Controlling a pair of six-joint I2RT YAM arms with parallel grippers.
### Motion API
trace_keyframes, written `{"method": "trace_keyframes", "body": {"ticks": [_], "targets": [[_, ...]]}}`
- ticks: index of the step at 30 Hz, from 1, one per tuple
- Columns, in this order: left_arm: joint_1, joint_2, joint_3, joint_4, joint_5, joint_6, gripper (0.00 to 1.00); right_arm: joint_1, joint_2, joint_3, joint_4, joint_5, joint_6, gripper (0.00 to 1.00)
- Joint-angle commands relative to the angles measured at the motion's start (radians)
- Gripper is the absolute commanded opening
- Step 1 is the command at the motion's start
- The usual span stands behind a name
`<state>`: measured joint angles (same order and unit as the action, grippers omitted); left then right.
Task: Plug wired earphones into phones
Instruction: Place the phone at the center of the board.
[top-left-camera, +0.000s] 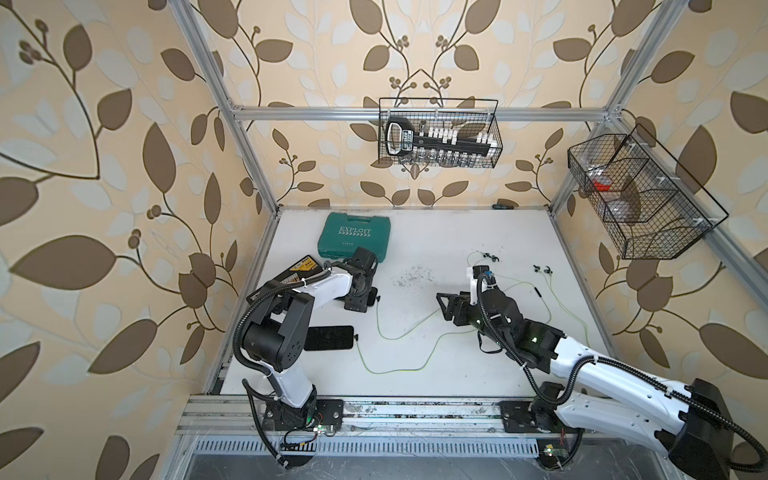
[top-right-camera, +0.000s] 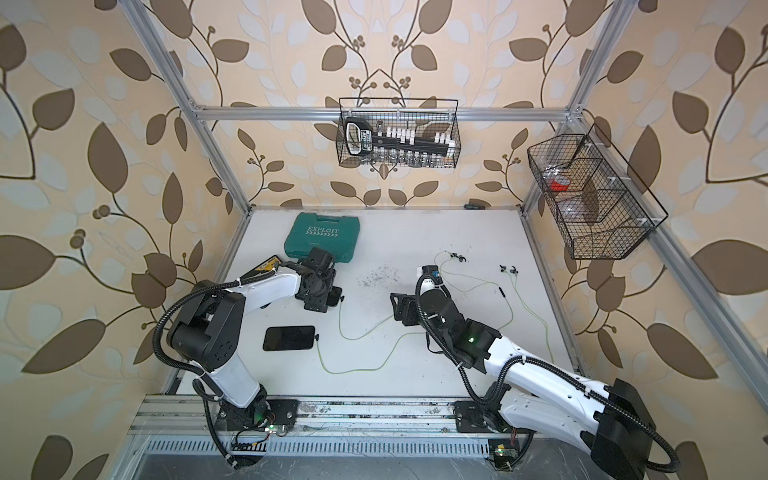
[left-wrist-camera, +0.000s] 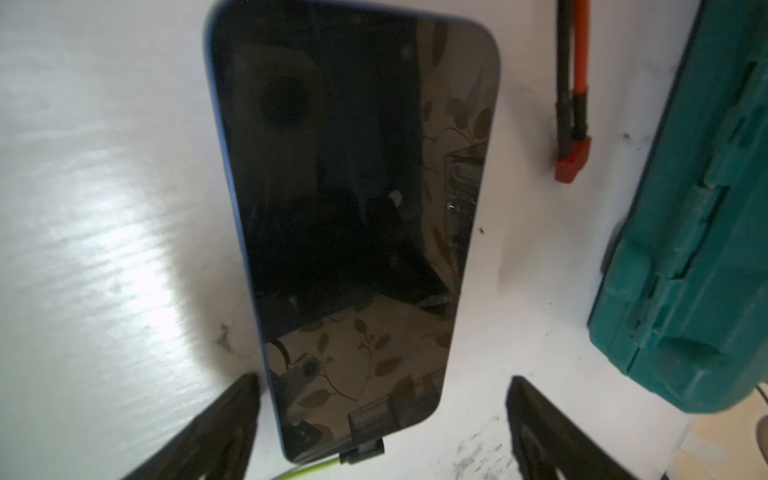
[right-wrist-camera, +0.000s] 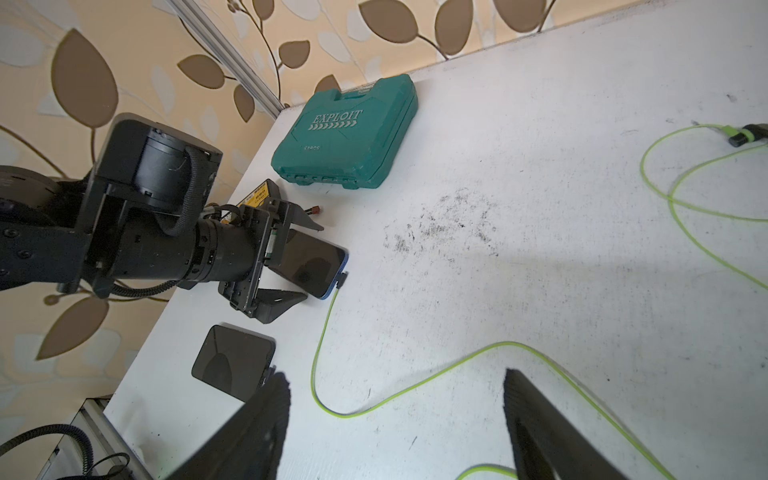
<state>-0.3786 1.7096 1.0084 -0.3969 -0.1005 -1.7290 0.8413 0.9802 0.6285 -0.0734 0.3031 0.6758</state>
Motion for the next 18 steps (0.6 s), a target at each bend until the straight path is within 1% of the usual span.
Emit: {"method": "trace_keyframes", "body": {"ticks": [1, 5, 8, 10, 13, 16, 18], "targets": [[0.006, -0.031, -0.001, -0.075, -0.037, 0.017, 0.99, -0.003, -0.025, -0.003, -0.025, 0.010, -0.010, 0.81], [0.009, -0.104, -0.008, -0.101, -0.031, 0.048, 0.99, -0.003, -0.051, 0.015, -0.043, 0.017, -0.033, 0.83], [0.012, -0.184, 0.001, -0.132, -0.028, 0.121, 0.99, -0.002, -0.085, 0.034, -0.060, 0.042, -0.073, 0.87], [0.019, -0.231, 0.038, -0.191, -0.025, 0.213, 0.99, -0.002, -0.114, 0.045, -0.068, 0.072, -0.099, 0.91], [0.043, -0.309, 0.108, -0.290, -0.001, 0.401, 0.99, -0.002, -0.172, 0.045, -0.062, 0.121, -0.131, 0.99], [0.055, -0.373, 0.182, -0.406, -0.039, 0.592, 0.99, -0.001, -0.230, 0.025, -0.020, 0.180, -0.180, 1.00], [0.055, -0.428, 0.196, -0.426, -0.087, 0.718, 0.99, -0.002, -0.259, 0.014, 0.010, 0.245, -0.242, 1.00]]}}
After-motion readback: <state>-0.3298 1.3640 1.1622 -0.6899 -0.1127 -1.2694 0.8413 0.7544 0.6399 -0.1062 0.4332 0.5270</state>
